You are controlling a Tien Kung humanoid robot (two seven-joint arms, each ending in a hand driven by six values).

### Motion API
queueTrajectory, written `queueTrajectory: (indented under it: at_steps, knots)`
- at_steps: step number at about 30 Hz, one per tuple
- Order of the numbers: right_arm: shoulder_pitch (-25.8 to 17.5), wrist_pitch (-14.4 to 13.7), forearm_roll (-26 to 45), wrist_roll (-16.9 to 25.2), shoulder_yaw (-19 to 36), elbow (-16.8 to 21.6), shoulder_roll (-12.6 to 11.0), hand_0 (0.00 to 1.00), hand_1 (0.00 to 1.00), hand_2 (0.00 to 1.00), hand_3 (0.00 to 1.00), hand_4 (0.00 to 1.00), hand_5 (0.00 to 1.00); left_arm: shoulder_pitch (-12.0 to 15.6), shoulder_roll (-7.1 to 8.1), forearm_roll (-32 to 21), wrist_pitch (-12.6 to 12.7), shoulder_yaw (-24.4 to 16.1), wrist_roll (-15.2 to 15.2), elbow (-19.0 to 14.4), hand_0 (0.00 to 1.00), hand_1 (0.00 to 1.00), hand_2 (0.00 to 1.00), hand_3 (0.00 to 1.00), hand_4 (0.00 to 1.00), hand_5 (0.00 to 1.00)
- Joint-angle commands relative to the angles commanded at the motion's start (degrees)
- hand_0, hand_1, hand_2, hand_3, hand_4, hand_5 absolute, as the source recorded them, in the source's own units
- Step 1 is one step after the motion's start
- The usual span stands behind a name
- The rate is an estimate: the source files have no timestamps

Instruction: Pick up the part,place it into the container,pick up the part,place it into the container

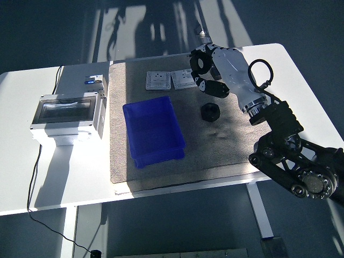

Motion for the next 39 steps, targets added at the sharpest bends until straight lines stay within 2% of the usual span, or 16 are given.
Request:
queueTrajectory:
  at_steps: [3,8,13,17,26,30,33,34,39]
  knots:
    - [0.5,-3.1,0.6,0.2,-1.6,-0.2,0.4,0.538,0.380,0.597,0.607,0.308,0.002,0.1,0.05,0.0,0.0,0.0,0.0,0.0,0.620,0.633,0.682,0.643,0.636,0.818]
    - [1.5,-4.9,4.8,1.3,-5.4,-1.4,1.7,0.542,0.384,0.598,0.608,0.306,0.002,-0.1,0.14,0.0,0.0,0.1,-0.1,0.0,0.620,0.632,0.682,0.645,0.638,0.820]
    - [0.9,-5.0,11.9,5.2,-9.8,-3.4,3.5,0.546,0.385,0.599,0.608,0.298,0.002,-0.3,0.31,-0.1,0.2,0.0,-0.5,0.0,0.620,0.632,0.683,0.647,0.639,0.819]
    - [0.8,-3.3,17.3,7.6,-13.5,-4.7,4.5,0.556,0.366,0.587,0.602,0.294,0.002,-0.2,0.34,-1.4,0.7,0.1,-1.2,0.0,0.621,0.632,0.681,0.646,0.642,0.824]
    - [0.1,-4.7,13.7,5.6,-12.5,-6.4,6.0,0.569,0.360,0.588,0.603,0.294,0.002,-0.5,0.53,-0.3,0.3,-0.1,-0.8,0.0,0.621,0.633,0.683,0.644,0.641,0.824]
    - [-0.2,-2.1,14.5,6.6,-12.1,-6.8,6.3,0.582,0.367,0.589,0.606,0.295,0.002,-0.5,0.69,-1.5,0.7,0.0,-1.4,0.0,0.621,0.633,0.684,0.646,0.642,0.823]
    - [-0.4,1.4,15.0,7.2,-11.8,-6.5,6.5,0.582,0.367,0.589,0.606,0.295,0.002,-0.4,0.54,-2.9,0.7,0.8,-1.6,0.0,0.621,0.633,0.684,0.646,0.642,0.823]
    - [-0.5,2.3,15.1,7.2,-11.7,-6.5,6.4,0.601,0.406,0.607,0.617,0.300,0.002,-0.4,0.49,-3.0,0.6,1.0,-1.5,0.0,0.621,0.633,0.690,0.654,0.643,0.823]
    - [-1.2,7.6,16.5,7.1,-10.1,-6.3,5.9,0.601,0.406,0.607,0.617,0.300,0.002,-0.1,0.42,-4.6,-0.3,2.8,-0.9,0.0,0.621,0.633,0.690,0.654,0.643,0.823]
